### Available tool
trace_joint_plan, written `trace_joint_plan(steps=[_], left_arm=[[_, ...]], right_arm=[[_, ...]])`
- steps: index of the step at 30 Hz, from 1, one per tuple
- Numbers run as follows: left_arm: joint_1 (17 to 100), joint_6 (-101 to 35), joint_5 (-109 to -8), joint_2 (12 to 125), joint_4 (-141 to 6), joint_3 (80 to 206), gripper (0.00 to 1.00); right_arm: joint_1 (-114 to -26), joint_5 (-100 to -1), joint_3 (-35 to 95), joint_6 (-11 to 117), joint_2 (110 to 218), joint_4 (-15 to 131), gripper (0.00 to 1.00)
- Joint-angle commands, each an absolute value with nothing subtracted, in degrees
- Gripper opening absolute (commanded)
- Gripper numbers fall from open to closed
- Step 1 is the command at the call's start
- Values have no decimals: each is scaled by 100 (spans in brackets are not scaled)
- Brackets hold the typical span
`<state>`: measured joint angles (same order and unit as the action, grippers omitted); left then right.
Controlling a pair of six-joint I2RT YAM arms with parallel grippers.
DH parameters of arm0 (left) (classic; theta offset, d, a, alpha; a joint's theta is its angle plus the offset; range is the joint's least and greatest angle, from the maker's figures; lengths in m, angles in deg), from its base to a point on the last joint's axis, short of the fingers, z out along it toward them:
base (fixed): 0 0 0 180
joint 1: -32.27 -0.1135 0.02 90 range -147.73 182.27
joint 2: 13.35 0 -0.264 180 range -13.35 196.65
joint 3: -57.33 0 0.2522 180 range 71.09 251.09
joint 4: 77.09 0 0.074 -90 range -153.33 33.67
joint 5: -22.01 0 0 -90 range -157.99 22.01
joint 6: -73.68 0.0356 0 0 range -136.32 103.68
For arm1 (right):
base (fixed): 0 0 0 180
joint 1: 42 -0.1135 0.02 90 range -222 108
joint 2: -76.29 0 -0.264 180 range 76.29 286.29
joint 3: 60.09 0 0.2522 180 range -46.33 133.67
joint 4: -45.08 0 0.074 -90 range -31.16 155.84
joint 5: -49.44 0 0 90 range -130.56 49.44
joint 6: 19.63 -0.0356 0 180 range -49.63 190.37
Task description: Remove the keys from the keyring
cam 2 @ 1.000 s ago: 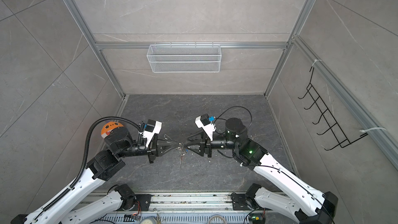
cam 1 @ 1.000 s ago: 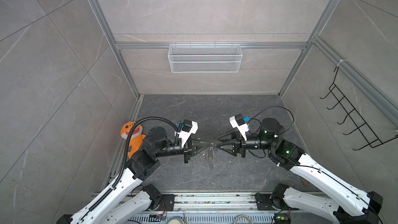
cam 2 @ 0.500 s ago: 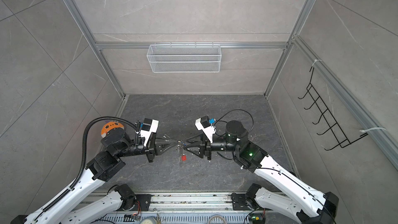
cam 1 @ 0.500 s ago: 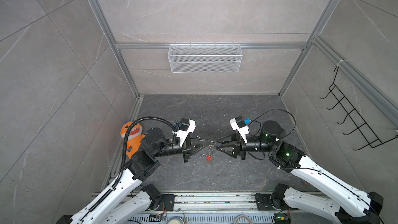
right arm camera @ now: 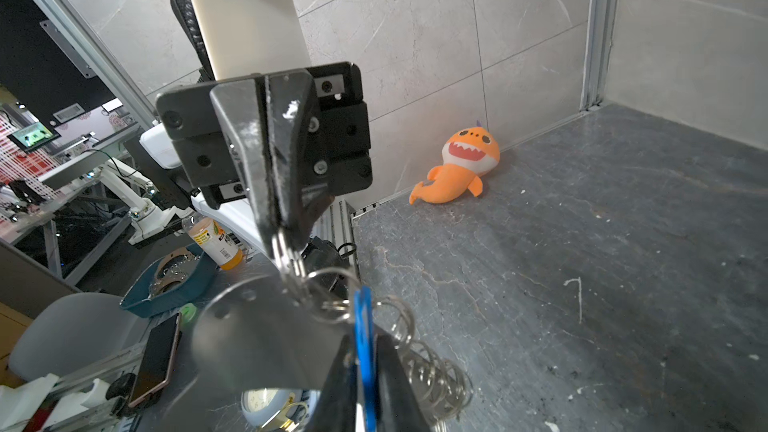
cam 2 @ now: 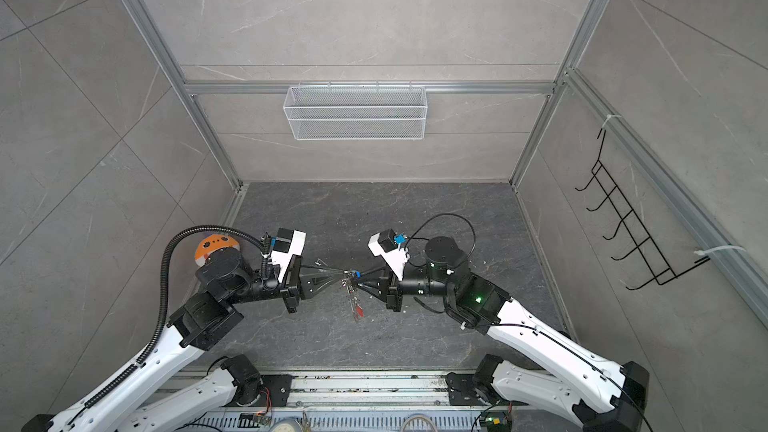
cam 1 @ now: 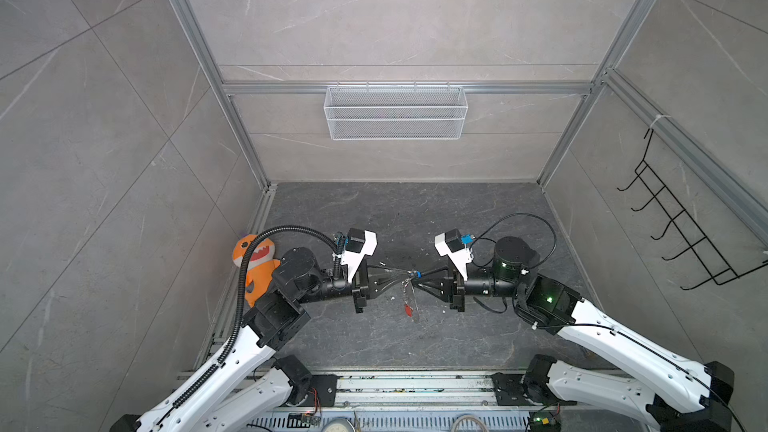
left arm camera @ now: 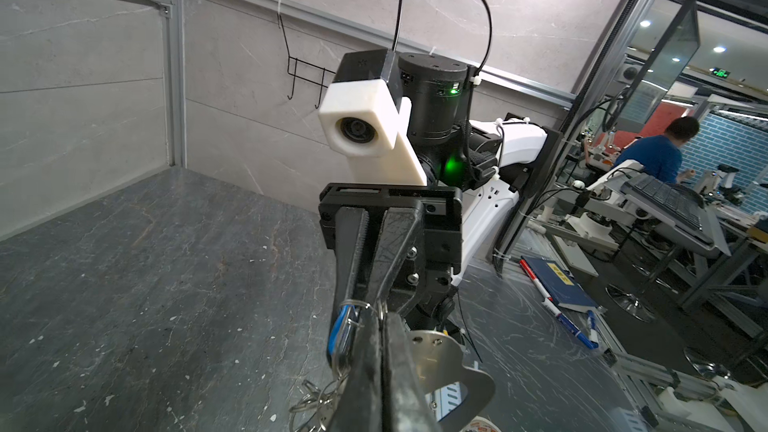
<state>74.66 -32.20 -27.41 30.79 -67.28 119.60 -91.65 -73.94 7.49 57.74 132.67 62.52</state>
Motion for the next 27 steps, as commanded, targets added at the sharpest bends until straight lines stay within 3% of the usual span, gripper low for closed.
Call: trace_joint_plan(steps=[1,3,24,26,27], left_arm=[[7486,-3371,-2919,2939,-7278,11936,0],[7487,-3408,-3035,2934,-7376,11883,0],[7480,-3552,-2803,2863,-7799,11727,0],[7476,-3491,-2759,2831,-7639,11758,0],[7481,-3461,-2704,2807,-7597,11767,0]], right_arm=[[-9300,-7000,926,5969,13228,6496,4],[-9363,-6862,956,6037,13228,6578,0],[-9824,-6313,1070,6376,13464,7208,0],[-9816,-6245,1104,6386,13343,7271,10],[-9816,-6219,1141,6400,13265,7325,21]])
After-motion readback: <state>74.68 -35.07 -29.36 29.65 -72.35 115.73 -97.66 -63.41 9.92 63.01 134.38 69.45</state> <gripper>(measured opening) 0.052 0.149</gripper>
